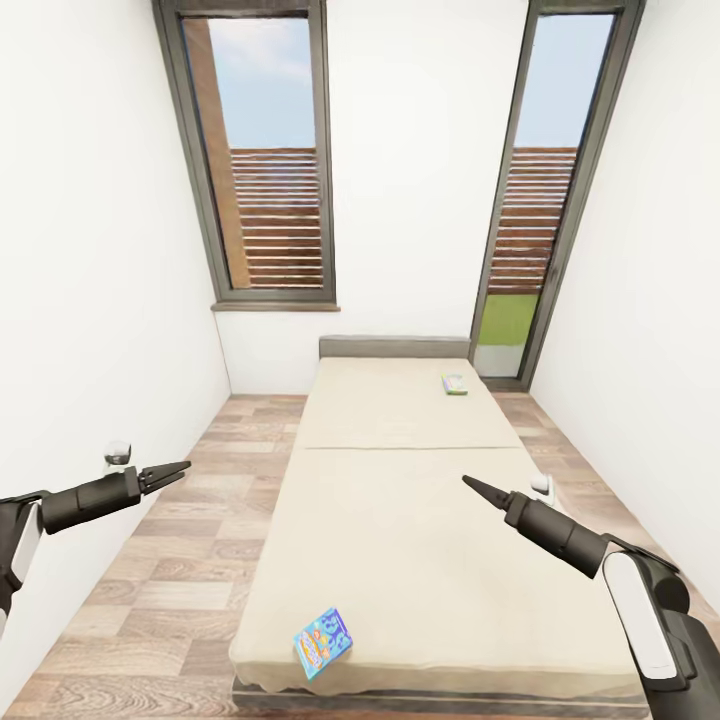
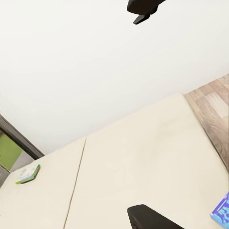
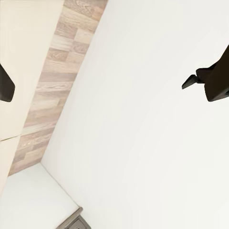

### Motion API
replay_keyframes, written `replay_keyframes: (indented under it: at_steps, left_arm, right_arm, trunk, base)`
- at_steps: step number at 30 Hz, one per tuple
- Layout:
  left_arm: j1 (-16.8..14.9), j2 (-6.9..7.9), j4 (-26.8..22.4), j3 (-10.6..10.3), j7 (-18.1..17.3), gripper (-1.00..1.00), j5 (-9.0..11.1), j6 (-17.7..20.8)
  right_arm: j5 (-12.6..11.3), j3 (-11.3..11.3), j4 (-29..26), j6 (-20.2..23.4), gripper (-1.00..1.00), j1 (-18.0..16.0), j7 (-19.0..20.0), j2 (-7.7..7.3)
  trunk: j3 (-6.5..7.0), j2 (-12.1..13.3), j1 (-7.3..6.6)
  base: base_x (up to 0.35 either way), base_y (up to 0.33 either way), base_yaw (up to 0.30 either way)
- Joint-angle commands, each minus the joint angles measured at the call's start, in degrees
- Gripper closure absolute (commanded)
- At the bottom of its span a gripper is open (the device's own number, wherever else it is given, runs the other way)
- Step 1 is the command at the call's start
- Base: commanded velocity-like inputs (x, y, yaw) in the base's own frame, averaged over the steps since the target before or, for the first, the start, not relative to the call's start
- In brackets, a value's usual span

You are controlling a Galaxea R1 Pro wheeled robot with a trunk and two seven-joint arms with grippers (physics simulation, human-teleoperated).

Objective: Put all the toys in the child's room - the three board games (two on the bed and one on the table), the two jigsaw puzzles on the table, and the tennis ball on the table - inside the toy box on the table in the child's room.

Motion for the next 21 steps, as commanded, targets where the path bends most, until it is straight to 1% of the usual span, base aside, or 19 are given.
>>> replay_keyframes:
  at_steps: [1,8,21]
  left_arm:
    - [-0.1,-0.01,0.0,0.0,-0.2,-1.00,0.1,0.6]
    - [-0.1,0.18,0.0,0.0,-0.2,-1.00,0.1,0.6]
    - [-0.1,0.10,0.0,0.0,-0.2,-1.00,0.1,0.6]
  right_arm:
    - [-0.1,-0.1,0.0,0.3,-1.00,-0.1,0.1,0.01]
    - [-0.1,0.0,0.0,0.1,-1.00,-0.1,0.1,0.17]
    - [-0.1,0.0,0.0,-0.5,-1.00,-0.1,0.0,0.13]
  trunk:
    - [-0.03,-0.1,0.04]
    - [0.63,-0.1,0.04]
    - [1.87,-0.1,0.04]
  base:
    - [0.000,0.000,0.000]
    - [0.000,0.000,0.000]
    - [0.000,0.000,0.000]
